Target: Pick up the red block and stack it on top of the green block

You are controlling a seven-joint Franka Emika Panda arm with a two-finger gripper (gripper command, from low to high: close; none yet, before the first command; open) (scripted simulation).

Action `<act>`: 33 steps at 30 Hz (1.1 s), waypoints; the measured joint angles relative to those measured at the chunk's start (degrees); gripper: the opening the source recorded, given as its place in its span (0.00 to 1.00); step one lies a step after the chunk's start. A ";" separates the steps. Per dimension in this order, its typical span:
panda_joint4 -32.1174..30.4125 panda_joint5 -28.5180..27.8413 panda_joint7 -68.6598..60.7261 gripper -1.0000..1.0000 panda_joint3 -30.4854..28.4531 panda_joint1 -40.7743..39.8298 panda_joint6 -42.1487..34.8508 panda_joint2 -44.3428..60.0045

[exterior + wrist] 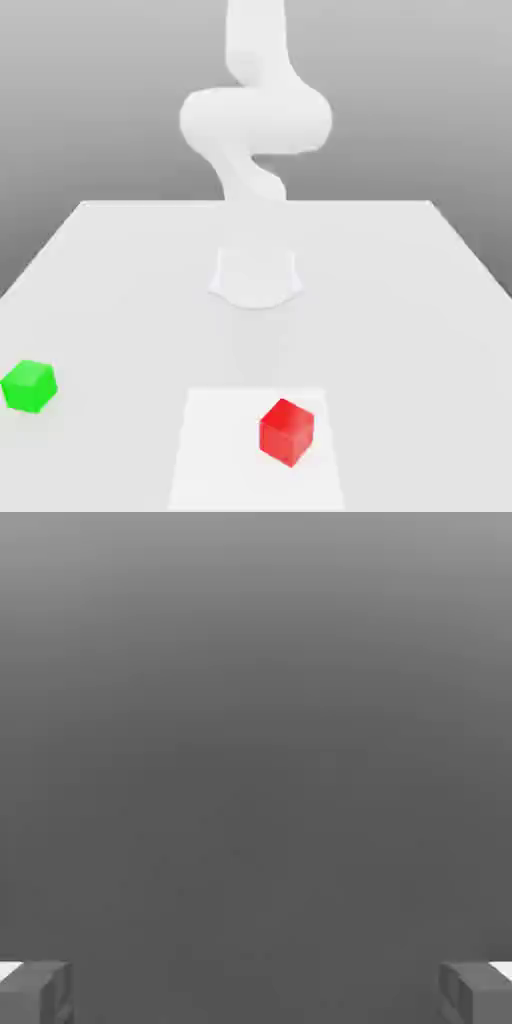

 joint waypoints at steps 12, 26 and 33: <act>-11.52 -0.67 -24.59 0.50 -4.78 7.31 13.49 25.28; -18.72 4.86 -47.46 0.50 -2.92 8.41 32.11 54.46; -18.33 5.47 -47.96 0.00 -2.08 7.71 34.27 57.13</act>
